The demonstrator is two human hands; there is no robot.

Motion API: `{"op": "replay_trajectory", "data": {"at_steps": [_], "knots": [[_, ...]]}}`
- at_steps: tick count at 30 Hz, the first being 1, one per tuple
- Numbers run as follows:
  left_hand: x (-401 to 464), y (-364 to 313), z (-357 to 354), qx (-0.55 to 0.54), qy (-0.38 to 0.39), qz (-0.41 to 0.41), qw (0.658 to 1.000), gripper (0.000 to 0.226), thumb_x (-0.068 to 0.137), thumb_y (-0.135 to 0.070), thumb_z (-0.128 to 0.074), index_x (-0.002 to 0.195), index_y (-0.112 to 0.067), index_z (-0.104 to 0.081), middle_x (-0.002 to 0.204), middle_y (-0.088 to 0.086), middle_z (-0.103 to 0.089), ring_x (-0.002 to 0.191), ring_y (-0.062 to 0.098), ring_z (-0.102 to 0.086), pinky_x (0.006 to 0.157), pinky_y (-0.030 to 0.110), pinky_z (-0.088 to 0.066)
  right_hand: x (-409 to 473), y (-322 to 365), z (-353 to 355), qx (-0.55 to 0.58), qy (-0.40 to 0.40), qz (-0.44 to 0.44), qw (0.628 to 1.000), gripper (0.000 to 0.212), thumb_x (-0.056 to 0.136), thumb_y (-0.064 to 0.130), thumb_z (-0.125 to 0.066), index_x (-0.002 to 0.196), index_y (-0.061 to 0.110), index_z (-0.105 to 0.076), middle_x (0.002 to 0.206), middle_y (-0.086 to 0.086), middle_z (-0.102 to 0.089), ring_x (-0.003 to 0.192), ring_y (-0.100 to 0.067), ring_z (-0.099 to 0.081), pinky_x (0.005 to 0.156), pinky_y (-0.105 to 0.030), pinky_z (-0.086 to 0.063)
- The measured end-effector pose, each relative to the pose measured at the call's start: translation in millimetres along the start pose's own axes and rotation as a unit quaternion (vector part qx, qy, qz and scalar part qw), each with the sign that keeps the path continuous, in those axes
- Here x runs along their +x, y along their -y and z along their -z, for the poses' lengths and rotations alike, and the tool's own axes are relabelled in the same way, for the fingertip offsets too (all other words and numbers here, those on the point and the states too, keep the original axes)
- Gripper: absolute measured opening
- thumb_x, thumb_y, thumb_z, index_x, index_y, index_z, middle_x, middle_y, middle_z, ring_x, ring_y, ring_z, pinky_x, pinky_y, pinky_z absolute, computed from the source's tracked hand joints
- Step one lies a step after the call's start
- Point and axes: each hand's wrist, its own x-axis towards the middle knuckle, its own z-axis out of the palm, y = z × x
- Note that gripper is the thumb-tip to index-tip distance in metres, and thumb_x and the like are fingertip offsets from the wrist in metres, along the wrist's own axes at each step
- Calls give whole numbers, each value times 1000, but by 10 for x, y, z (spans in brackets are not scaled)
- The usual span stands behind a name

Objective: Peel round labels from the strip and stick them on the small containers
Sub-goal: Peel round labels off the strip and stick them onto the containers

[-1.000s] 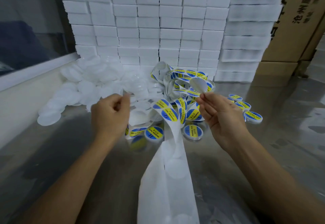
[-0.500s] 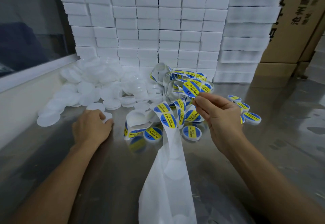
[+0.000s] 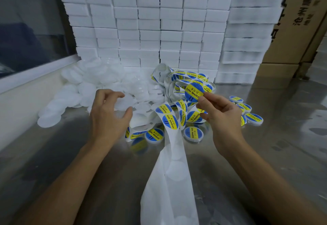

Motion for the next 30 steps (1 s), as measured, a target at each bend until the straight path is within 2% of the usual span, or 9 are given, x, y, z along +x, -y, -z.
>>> {"op": "replay_trajectory", "data": {"at_steps": [6,10,13,19,21,23,26,28,30], "knots": [[-68,-478,29,-60,-41,-146,987,27,76,-11,-78,100,-4,-68,102,16,-57,92,28,-58,78,29,-50,-60,2,-49,0,29,-11,1000,8,85,18,-74,82,26,-75,92,-1,-75,83,-14,-73,58,-21,-52],[-158,-677,7,-72,-16,-205,976,24,78,-11,-77,98,0,-70,101,18,-59,91,31,-61,77,36,-52,-129,8,-125,8,104,-27,994,27,79,26,-78,104,33,-71,99,3,-74,88,-15,-73,62,-23,-54],[-185,-728,4,-73,6,-221,973,24,79,-11,-77,99,0,-70,101,18,-60,92,30,-61,78,34,-52,-189,5,-178,20,154,-30,987,45,77,19,-79,117,32,-63,95,-5,-76,86,-20,-73,63,-22,-54],[-199,-739,-3,-122,11,-216,969,29,76,-9,-79,101,-1,-68,104,16,-59,97,22,-59,78,29,-53,-244,-4,-218,24,154,-8,988,41,80,5,-77,111,27,-61,81,-10,-76,66,-17,-68,58,-19,-51],[-193,-766,-2,-198,21,-145,969,38,73,-8,-82,107,-5,-65,109,10,-57,100,14,-59,77,24,-54,-240,-1,-216,34,151,-5,988,41,79,4,-77,111,24,-61,80,-10,-75,66,-17,-68,57,-18,-49],[-177,-811,17,-324,57,18,944,43,74,-7,-81,109,-18,-60,112,2,-59,98,12,-63,75,24,-56,-232,-4,-208,36,151,-3,988,41,79,3,-76,111,23,-61,80,-10,-76,68,-17,-71,57,-16,-49],[-91,-801,48,-475,128,250,834,36,79,-3,-75,107,-21,-62,100,4,-71,87,18,-72,72,27,-58,-219,-11,-200,29,148,-2,989,41,79,4,-77,111,23,-61,80,-9,-76,71,-17,-72,58,-17,-50],[-47,-760,70,-538,165,303,769,30,79,-2,-71,107,-13,-65,91,11,-75,80,26,-73,69,28,-59,-211,-17,-194,30,144,-2,989,41,79,3,-77,111,23,-62,80,-8,-76,70,-17,-73,58,-17,-51],[-32,-748,85,-570,184,321,734,29,75,-3,-69,103,-7,-65,86,11,-75,76,25,-73,66,26,-58,-209,-21,-187,30,144,1,989,40,79,3,-77,110,23,-62,80,-8,-76,70,-16,-72,59,-17,-51]]}}
